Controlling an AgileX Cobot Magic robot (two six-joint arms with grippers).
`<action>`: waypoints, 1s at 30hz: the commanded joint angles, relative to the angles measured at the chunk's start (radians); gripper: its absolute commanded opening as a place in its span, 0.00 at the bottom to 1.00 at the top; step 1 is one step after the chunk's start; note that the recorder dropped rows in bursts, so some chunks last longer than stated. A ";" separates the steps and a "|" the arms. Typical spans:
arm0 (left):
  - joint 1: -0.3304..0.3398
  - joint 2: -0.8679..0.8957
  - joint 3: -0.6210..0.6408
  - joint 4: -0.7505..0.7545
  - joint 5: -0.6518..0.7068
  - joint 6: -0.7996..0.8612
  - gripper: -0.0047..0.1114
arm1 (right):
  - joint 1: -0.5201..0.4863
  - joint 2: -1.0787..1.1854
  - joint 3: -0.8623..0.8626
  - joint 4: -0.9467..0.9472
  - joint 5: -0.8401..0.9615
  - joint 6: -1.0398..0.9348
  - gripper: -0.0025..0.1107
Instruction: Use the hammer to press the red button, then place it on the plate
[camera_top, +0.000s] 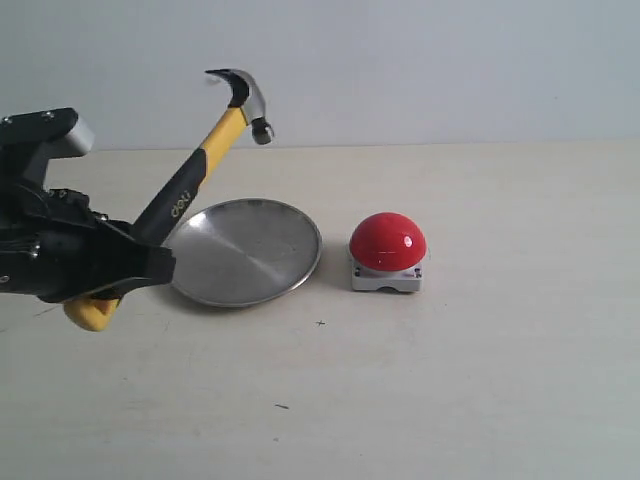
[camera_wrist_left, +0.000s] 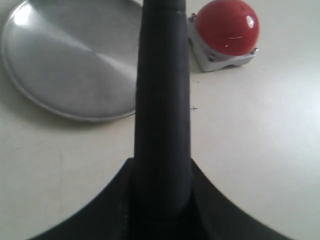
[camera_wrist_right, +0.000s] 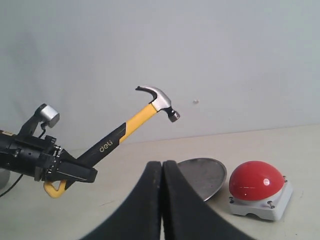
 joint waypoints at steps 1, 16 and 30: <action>0.151 -0.014 -0.045 -0.039 0.183 0.097 0.04 | 0.000 -0.005 0.004 -0.004 -0.004 -0.010 0.02; 0.354 0.162 0.065 -0.998 0.634 0.981 0.04 | 0.000 -0.005 0.004 -0.006 -0.004 -0.010 0.02; 0.533 0.275 0.117 -0.998 0.883 1.192 0.04 | 0.000 -0.005 0.004 -0.010 0.000 -0.010 0.02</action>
